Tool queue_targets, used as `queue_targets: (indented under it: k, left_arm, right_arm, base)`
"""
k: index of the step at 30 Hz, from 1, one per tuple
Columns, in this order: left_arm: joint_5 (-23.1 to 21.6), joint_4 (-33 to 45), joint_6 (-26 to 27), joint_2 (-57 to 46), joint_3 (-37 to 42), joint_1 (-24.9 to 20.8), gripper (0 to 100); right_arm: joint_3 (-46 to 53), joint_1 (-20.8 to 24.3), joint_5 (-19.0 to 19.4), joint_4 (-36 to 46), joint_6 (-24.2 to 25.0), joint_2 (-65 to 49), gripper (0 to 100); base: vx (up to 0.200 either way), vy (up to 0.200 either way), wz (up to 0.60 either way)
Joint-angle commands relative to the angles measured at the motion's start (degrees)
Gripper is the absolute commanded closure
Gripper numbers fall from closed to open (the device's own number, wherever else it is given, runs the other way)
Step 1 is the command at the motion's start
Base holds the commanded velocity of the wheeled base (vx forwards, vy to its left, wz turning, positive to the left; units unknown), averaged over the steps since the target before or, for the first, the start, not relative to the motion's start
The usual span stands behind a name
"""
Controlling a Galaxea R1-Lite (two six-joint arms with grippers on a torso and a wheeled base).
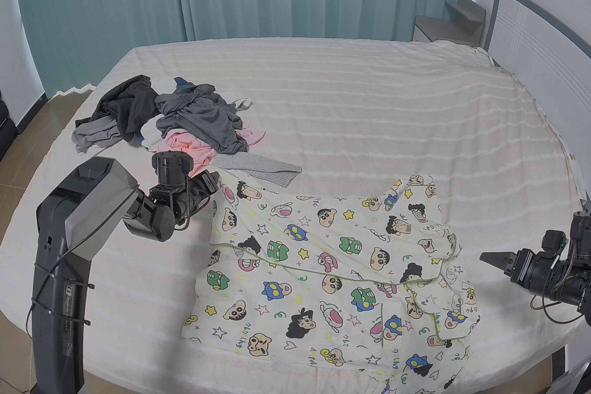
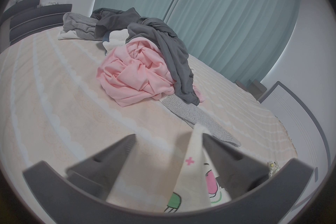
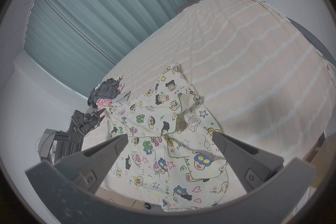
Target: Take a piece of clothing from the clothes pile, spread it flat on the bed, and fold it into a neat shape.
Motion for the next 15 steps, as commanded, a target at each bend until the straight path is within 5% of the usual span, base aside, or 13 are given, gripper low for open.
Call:
queue_targets:
  k: [1, 12, 15]
  left_arm:
    - [0.5, -0.1, 0.0, 0.2, 0.0, -0.1, 0]
    - [-1.7, 0.0, 2.2, -7.1, 11.7, 1.4, 0]
    - [-6.3, 0.0, 2.3, -11.0, 18.9, 1.3, 0]
  right_arm:
    - [0.1, 0.0, 0.0, 0.0, 0.0, 0.0, 0]
    - [0.9, -0.1, 0.1, -0.2, 0.0, -0.2, 0]
    - [0.9, -0.1, 0.1, -0.2, 0.0, -0.5, 0]
  base:
    - [0.000, 0.000, 0.00]
    - [0.000, 0.000, 0.00]
    - [0.000, 0.000, 0.00]
